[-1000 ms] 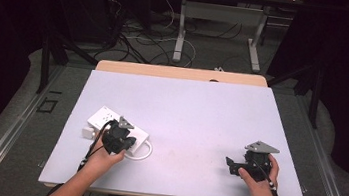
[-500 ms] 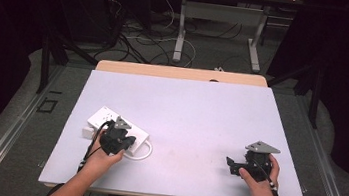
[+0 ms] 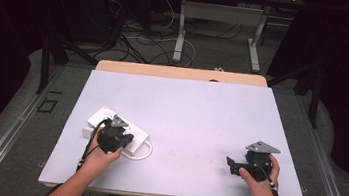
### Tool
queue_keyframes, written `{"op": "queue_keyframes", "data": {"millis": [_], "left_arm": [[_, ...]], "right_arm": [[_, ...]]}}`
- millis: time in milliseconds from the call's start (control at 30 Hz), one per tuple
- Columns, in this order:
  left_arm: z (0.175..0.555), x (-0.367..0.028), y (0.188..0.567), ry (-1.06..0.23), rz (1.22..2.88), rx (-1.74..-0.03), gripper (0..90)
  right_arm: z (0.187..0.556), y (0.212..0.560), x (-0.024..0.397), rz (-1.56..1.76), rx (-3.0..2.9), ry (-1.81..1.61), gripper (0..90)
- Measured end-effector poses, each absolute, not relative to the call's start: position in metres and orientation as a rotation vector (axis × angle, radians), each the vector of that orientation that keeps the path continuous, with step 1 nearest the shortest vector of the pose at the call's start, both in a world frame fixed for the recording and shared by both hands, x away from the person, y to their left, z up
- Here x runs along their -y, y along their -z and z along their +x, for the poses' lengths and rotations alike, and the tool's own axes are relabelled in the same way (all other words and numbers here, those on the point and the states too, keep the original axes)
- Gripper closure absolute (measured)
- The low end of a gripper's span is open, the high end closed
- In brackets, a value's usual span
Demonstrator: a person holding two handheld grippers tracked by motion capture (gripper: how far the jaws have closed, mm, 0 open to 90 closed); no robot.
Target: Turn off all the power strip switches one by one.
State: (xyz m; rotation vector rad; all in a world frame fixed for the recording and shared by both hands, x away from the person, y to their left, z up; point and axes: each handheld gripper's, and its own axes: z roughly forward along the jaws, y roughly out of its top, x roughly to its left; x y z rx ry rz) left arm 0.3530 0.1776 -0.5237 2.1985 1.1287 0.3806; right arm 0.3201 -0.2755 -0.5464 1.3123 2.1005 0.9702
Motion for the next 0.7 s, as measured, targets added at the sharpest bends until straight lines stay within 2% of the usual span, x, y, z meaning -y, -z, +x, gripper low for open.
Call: {"op": "queue_keyframes", "data": {"millis": [700], "left_arm": [[0.363,-0.202,0.522,-0.428,2.131,-1.215,90.0]], "right_arm": [[0.32,0.547,0.275,1.319,-2.106,-0.969,5.5]]}}
